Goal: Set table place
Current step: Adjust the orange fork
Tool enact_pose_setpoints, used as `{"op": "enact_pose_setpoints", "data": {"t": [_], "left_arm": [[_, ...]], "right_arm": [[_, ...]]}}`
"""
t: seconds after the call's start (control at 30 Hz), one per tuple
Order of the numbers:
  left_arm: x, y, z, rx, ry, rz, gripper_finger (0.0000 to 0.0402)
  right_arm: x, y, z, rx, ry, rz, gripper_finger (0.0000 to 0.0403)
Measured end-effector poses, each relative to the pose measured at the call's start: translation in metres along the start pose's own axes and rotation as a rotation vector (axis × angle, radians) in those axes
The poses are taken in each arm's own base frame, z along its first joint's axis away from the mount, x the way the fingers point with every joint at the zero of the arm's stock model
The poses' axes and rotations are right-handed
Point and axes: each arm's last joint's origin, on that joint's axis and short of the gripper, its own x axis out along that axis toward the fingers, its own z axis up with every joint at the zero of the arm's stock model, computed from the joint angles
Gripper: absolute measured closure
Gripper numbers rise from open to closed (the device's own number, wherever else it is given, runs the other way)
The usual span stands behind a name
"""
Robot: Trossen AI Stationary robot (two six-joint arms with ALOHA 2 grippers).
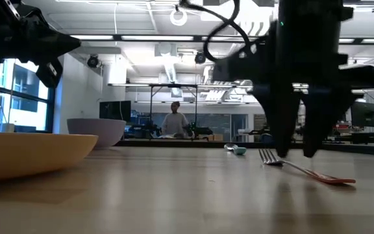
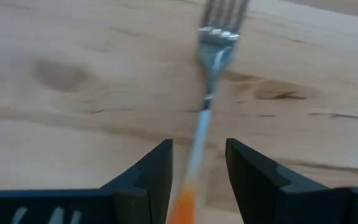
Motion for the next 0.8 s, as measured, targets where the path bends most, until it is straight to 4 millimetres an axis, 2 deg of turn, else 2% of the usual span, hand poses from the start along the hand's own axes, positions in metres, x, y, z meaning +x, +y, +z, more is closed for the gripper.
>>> {"op": "enact_pose_setpoints", "data": {"t": [0.37,0.8], "left_arm": [[0.0,0.0,0.0,0.01,0.008,-0.012,0.0401],[0.0,0.0,0.0,0.027,0.009,-0.014,0.0401]], "right_arm": [[0.005,0.001,0.008,0.03,-0.014,-0.003,0.0263],[0.021,0.007,0.004,0.043,-0.011,-0.009,0.0275]]}}
